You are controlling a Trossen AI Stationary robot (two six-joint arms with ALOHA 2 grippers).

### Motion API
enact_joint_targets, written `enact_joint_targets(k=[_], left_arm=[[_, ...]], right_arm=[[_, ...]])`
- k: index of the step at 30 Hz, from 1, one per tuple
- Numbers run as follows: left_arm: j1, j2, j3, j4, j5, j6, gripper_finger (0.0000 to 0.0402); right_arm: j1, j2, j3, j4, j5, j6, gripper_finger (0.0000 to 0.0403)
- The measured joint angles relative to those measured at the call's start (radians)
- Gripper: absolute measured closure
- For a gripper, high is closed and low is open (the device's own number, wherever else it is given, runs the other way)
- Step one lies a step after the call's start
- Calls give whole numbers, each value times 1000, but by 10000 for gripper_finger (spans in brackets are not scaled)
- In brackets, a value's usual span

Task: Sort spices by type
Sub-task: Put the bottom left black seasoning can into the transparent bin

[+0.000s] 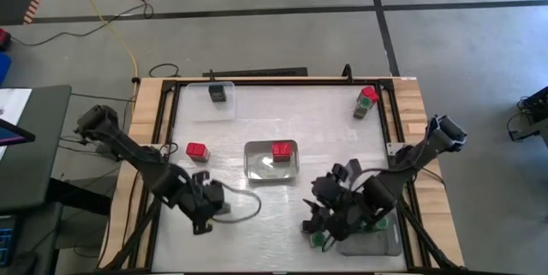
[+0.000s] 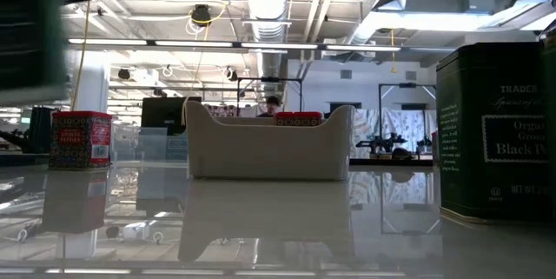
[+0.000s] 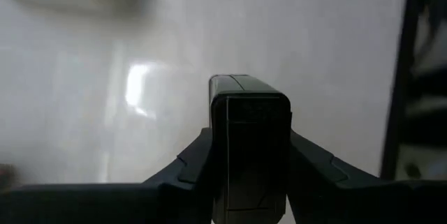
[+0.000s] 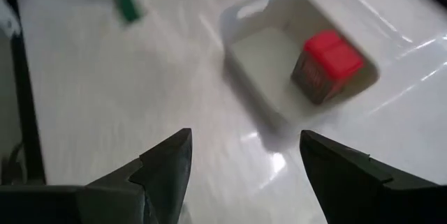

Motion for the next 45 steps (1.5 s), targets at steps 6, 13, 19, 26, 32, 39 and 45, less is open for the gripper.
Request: enact_joint_targets(k=[6,13,19,26,32,39,45], left_arm=[[141,-74,14,-42,-50,86,280],[394,-184,14,-121,-27,303,280],[733,-288,14,-159,26,597,280],[1161,-277,14,-154,165,962,280],[1408,-186,14,-163,212,1134,280],[1517,-55,14,-211,152,1235,280],[1558,50,80,-206,128,1290,280]], right_arm=[[36,-125,-200,79,-21,67,111],[-2,-351,-494,302,-46,77,111],[-141,-538,-608,285,-47,27,111],[-437,-710,-636,311,-150,-185,111],[-693,-722,-636,425,-329,-343,111],[-849,-650,-636,490,-501,-440,111],[-911,-625,-636,517,-598,-483,111]])
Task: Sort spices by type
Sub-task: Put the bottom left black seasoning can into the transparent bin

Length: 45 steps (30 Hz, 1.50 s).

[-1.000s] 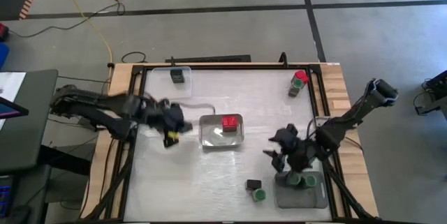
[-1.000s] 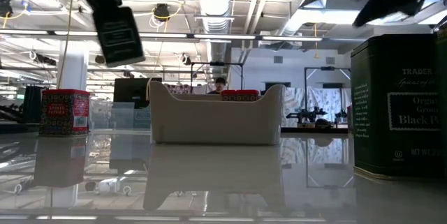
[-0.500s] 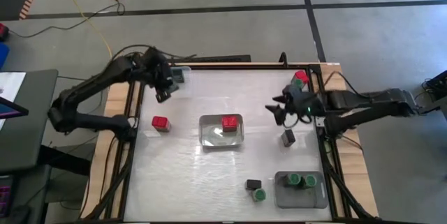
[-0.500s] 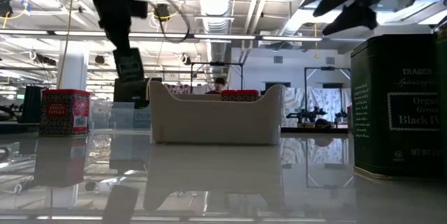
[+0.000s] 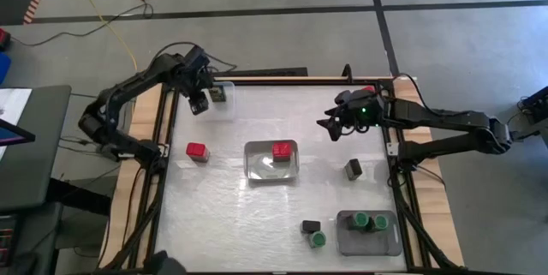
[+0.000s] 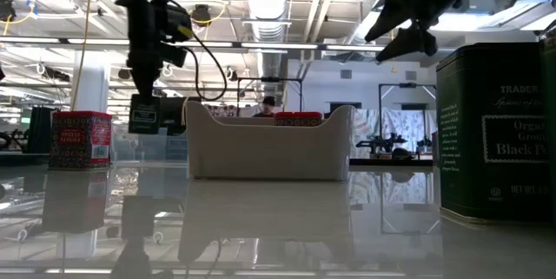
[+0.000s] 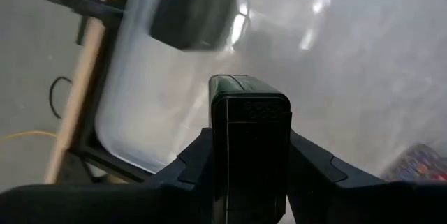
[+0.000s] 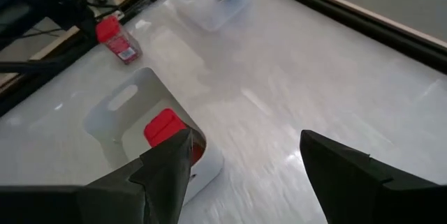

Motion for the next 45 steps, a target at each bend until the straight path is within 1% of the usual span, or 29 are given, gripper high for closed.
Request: enact_joint_targets(k=[2,4,7,10,13,16,24,33,37,41,45], left_arm=[[12,40,42,2,-3,32,280],[30,82,70,0,-13,100,280],[55,145,110,-37,-16,170,280],[81,188,129,-61,-16,224,280],[104,208,130,-51,-16,256,280],[129,210,129,-27,-14,234,280],[147,210,127,18,28,182,280],[147,210,127,85,16,130,275],[147,210,127,76,22,91,277],[142,210,127,15,23,55,278],[128,210,127,-35,23,69,278]], right_arm=[[-14,-2,0,-4,-24,-7,111],[-23,-2,0,-2,-31,-21,111],[-26,-3,0,-5,-47,-24,111],[-24,-3,0,-9,-52,-24,111],[-23,-3,0,-12,-53,-24,111],[-24,-2,0,-12,-53,-24,111],[-46,26,0,7,-52,-24,111],[-46,33,0,25,-51,-24,111],[-46,33,0,22,-51,-24,111],[-46,33,0,21,-51,-24,111],[-46,33,0,22,-51,-24,111]])
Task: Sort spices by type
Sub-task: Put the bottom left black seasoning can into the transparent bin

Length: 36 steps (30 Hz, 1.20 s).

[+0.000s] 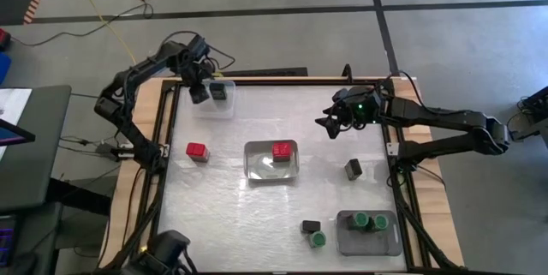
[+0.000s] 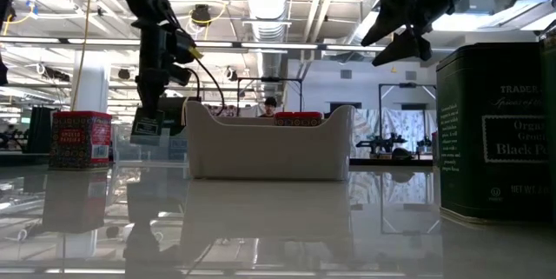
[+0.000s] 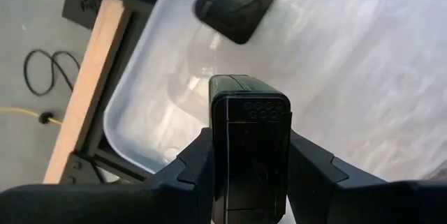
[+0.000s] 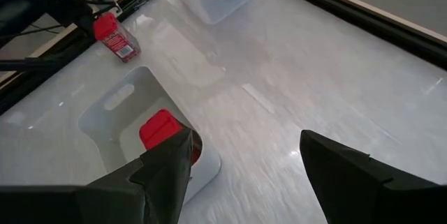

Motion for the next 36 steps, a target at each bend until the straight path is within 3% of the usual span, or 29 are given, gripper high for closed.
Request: enact_joint_targets(k=[7,14,24,30,36], left_arm=[[-34,0,0,24,-11,169,278],[-57,0,0,24,4,185,278],[-131,0,0,16,8,350,278],[-130,0,0,-4,3,521,278],[-116,0,0,37,1,577,278]], right_arm=[[0,0,0,0,1,-17,111],[0,0,0,0,1,-21,111],[0,0,0,0,2,-18,111],[0,0,0,9,2,-17,111],[0,0,0,9,2,2,111]])
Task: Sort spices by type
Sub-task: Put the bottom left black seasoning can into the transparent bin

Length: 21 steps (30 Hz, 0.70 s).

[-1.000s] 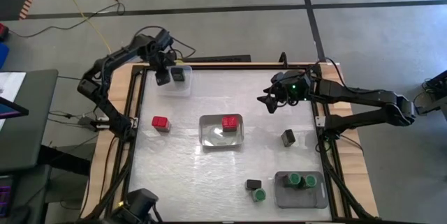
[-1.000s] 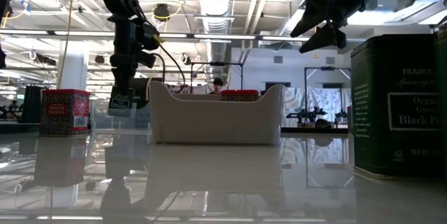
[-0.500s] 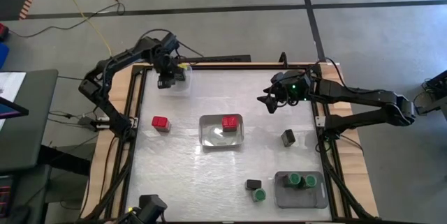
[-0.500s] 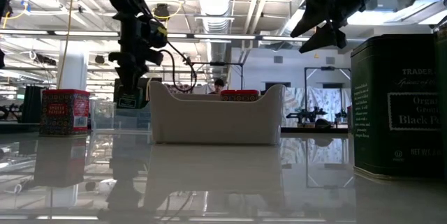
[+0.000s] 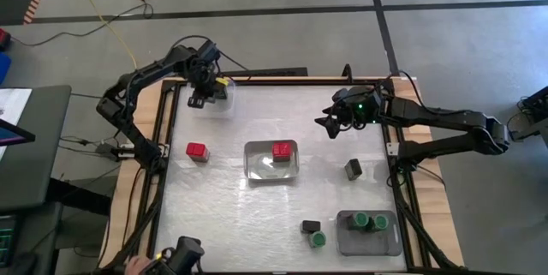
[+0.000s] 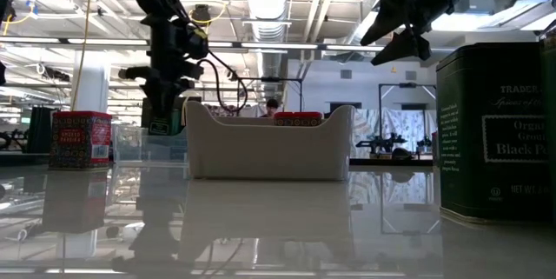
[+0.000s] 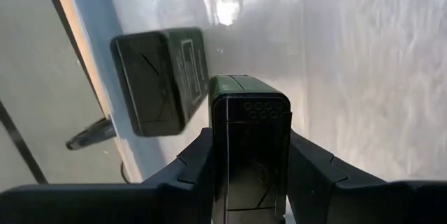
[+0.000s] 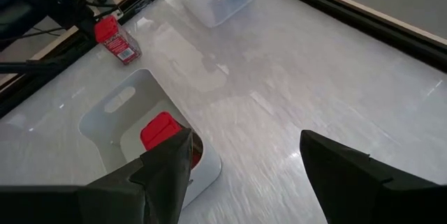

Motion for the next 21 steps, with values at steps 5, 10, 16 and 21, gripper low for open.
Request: enact_joint_targets(k=[5,10,16,21], left_arm=[[12,0,0,8,1,39,278],[12,0,0,7,0,58,278],[12,0,0,4,-2,62,278],[12,0,0,0,6,57,278]], right_arm=[[0,0,0,0,0,8,111],[0,0,0,12,0,10,111],[0,0,0,13,0,26,111],[2,0,0,13,0,26,111]])
